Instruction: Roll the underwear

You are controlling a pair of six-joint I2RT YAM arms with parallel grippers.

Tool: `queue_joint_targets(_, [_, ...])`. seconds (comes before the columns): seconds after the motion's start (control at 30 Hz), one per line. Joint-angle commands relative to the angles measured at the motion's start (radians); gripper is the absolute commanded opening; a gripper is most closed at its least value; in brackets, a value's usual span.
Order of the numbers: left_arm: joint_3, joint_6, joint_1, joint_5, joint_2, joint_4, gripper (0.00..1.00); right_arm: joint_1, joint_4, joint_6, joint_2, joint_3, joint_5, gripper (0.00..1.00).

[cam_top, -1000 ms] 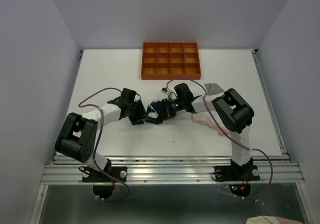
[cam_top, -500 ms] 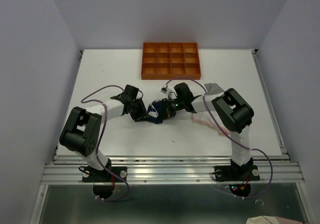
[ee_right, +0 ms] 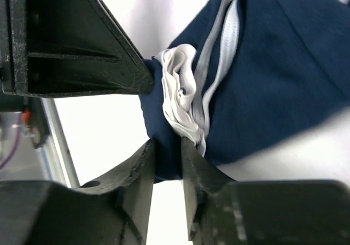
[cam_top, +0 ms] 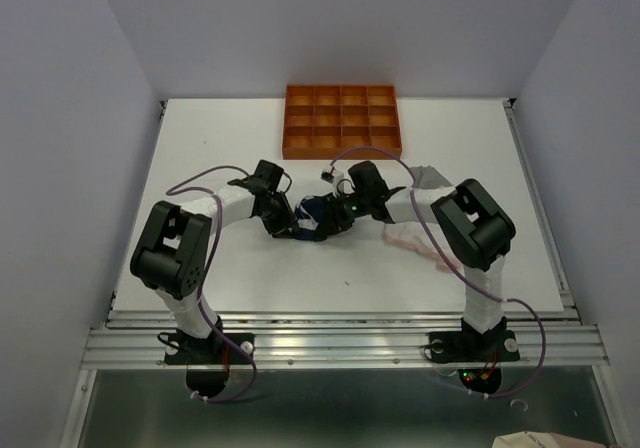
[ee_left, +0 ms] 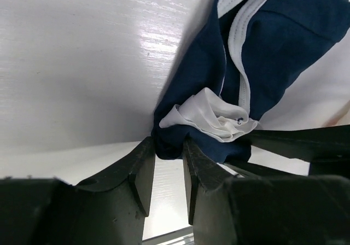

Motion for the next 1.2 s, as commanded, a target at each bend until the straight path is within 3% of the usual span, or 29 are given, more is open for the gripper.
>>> queue_joint_targets(0.0, [0.007, 0.028, -0.012, -0.173, 0.057, -0.137, 0.36, -0.001, -0.054, -0.125, -0.078, 0.019, 0.113, 0.35])
queue_joint_targets(0.3, [0.038, 0.05, -0.043, -0.17, 0.08, -0.149, 0.36, 0.008, -0.028, -0.318, -0.238, -0.028, 0.058, 0.48])
queue_joint_targets(0.43, [0.041, 0.054, -0.048, -0.163, 0.089, -0.146, 0.36, 0.037, -0.015, -0.456, -0.293, -0.079, 0.008, 0.49])
queue_joint_targets(0.67, [0.055, 0.073, -0.046, -0.138, 0.097, -0.151, 0.36, 0.136, 0.022, -0.743, -0.34, -0.165, 0.102, 0.53])
queue_joint_targets(0.73, [0.056, 0.079, -0.046, -0.13, 0.101, -0.149, 0.36, 0.165, 0.035, -0.836, -0.347, -0.189, 0.118, 0.59])
queue_joint_targets(0.9, [0.056, 0.091, -0.048, -0.118, 0.104, -0.143, 0.36, 0.203, 0.173, -0.9, -0.336, -0.261, 0.224, 0.62])
queue_joint_targets(1.17, [0.072, 0.11, -0.048, -0.118, 0.12, -0.155, 0.36, 0.234, 0.189, -1.097, -0.317, -0.281, 0.213, 0.64])
